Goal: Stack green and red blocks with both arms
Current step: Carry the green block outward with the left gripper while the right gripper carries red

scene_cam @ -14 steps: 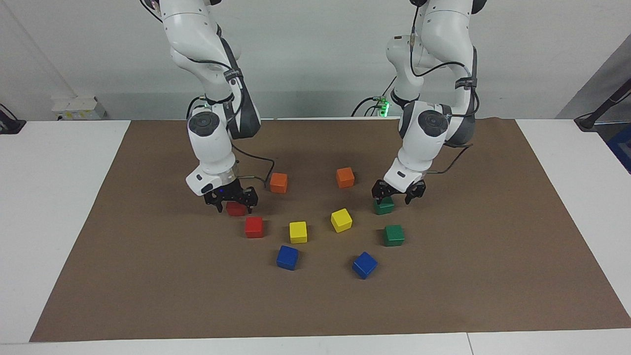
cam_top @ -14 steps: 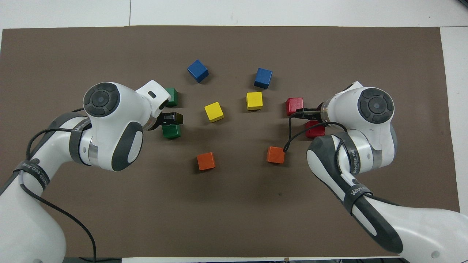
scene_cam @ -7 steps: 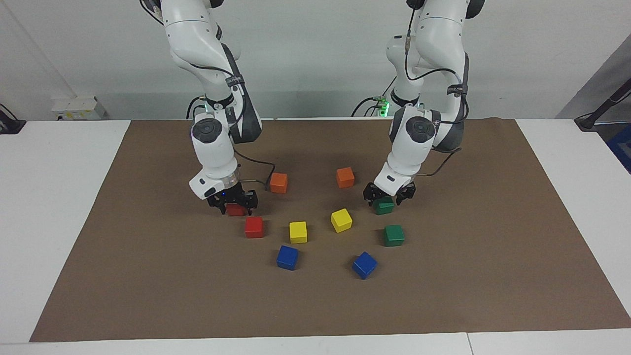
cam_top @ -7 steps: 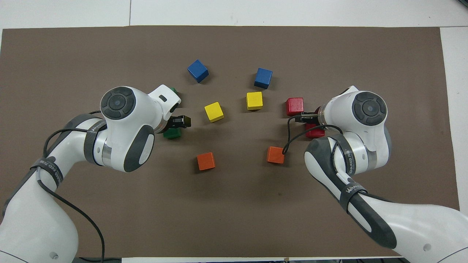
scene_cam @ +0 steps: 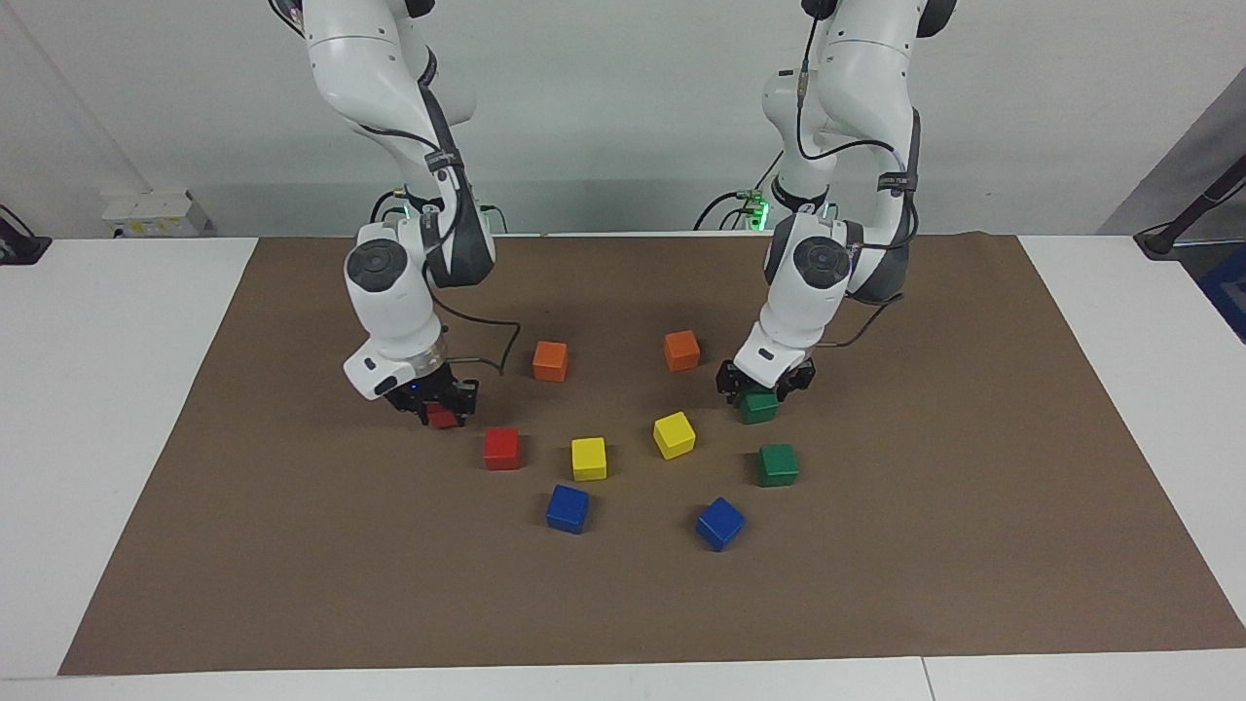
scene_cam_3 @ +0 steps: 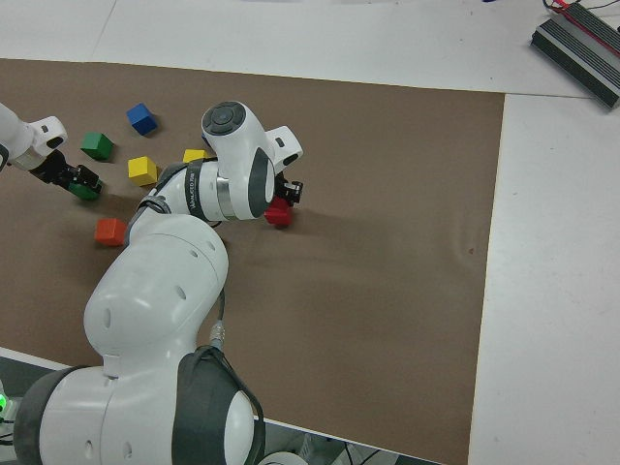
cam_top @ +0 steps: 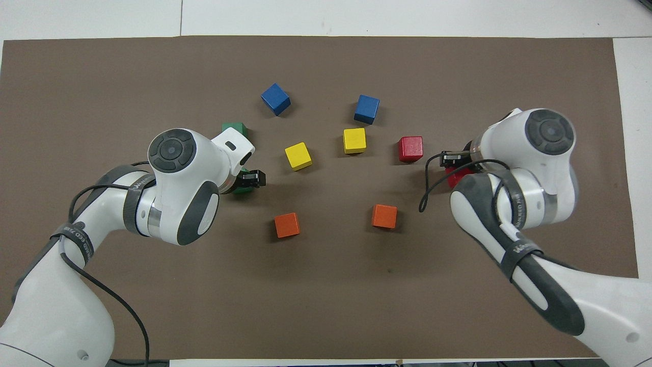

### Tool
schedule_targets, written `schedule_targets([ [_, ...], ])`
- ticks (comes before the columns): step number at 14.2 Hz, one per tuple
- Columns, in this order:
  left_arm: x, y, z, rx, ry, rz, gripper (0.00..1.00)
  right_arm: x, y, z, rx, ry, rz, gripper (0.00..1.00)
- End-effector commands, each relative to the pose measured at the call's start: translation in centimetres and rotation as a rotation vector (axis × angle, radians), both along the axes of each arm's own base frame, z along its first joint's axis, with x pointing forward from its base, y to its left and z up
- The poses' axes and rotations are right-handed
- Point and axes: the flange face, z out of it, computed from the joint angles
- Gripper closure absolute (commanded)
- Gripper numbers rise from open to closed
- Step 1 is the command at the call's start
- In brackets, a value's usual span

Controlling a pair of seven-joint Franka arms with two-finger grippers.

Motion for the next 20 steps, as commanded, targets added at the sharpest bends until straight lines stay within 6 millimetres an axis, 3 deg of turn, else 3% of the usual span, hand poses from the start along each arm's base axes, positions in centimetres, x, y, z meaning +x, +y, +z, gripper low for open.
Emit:
schedule_targets([
  [1, -0.3, -0.1, -0.1, -0.007, -0.023, 0.040, 0.29, 2.6, -6.6, 2.7, -0.005, -0.012, 0.081, 1.00],
  [2, -0.3, -0.2, -0.1, -0.008, -0.024, 0.040, 0.57, 2.7, -8.6, 2.5, -0.007, -0.024, 0.072, 1.00],
  [3, -0.3, -0.2, -0.1, -0.008, -0.024, 0.040, 1.00, 2.6, -10.2, 2.1, -0.008, -0.030, 0.051, 1.00],
  [7, 0.3, 0.3, 0.5, -0.014, -0.037, 0.045, 1.00, 2.4, -12.6, 1.1, -0.002, -0.045, -0.089, 1.00],
  [9, 1.4, 1.7, 2.5, -0.018, -0.055, 0.064, 1.00, 2.2, -12.6, 0.7, 0.001, -0.039, -0.129, 1.00],
  [12, 2.9, 9.0, 7.0, -0.008, -0.051, 0.111, 1.00, 2.3, -13.0, 0.2, 0.000, -0.063, -0.147, 1.00],
  [14, 3.8, 16.8, 8.6, -0.001, -0.059, 0.074, 1.00, 1.9, -12.8, -0.5, 0.000, -0.066, -0.144, 1.00],
  [16, 3.8, 24.7, 8.3, 0.006, -0.048, 0.039, 1.00, 1.6, -12.6, -1.0, -0.001, -0.057, -0.140, 1.00],
  [18, 2.8, 30.9, 7.8, 0.010, -0.048, -0.012, 1.00, 1.1, -12.3, -1.5, 0.000, -0.051, -0.139, 1.00],
  [20, 2.3, 35.8, 7.0, 0.015, -0.062, -0.075, 1.00, 0.8, -12.2, -2.2, 0.001, -0.059, -0.138, 1.00],
])
